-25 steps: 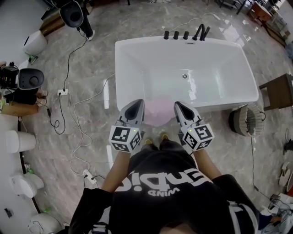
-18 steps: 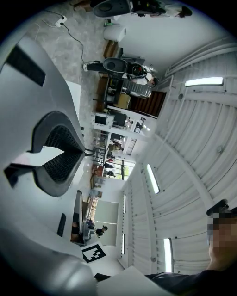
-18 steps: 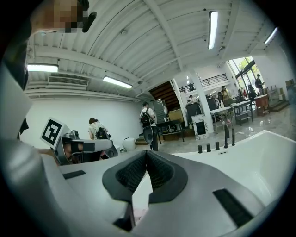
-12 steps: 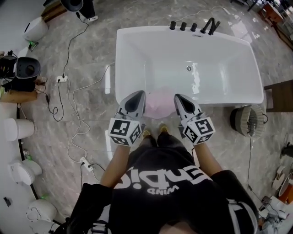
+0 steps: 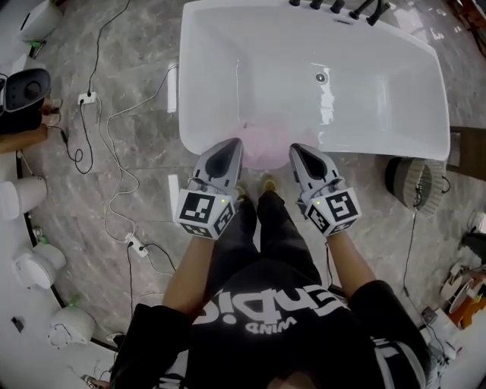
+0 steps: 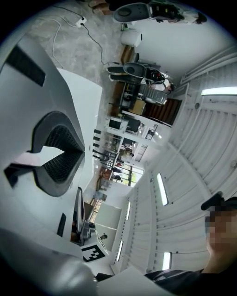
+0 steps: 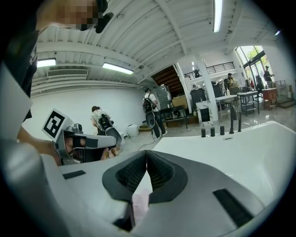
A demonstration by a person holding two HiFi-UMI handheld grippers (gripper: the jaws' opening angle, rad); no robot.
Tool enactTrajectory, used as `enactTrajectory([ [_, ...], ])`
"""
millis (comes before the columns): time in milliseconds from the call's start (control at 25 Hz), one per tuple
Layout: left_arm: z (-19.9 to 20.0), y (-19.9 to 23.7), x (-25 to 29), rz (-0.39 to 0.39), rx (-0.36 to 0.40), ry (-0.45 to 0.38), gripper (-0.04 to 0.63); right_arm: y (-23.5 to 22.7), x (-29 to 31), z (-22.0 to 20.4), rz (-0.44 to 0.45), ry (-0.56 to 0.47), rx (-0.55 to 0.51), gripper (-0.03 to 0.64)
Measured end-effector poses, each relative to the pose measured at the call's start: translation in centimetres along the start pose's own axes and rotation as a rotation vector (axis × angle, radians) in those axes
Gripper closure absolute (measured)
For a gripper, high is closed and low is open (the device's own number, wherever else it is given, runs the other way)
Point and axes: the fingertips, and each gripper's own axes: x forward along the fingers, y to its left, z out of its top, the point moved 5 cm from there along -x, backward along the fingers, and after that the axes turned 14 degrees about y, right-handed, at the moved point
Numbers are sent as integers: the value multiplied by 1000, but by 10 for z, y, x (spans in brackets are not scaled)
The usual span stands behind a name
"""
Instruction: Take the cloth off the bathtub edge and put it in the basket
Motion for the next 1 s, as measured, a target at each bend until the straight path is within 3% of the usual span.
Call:
enactTrajectory([
  [480,-20,12,16,-12,-26,21,581,-4,33,-13,33,30,-5,598],
  [720,-23,10,18,-17,-35,26,581,-3,40,-21,59,73,-4,385],
  [1000,-28,11,18,-14,-49,37,581,4,56,-39,140,204,-110,374],
])
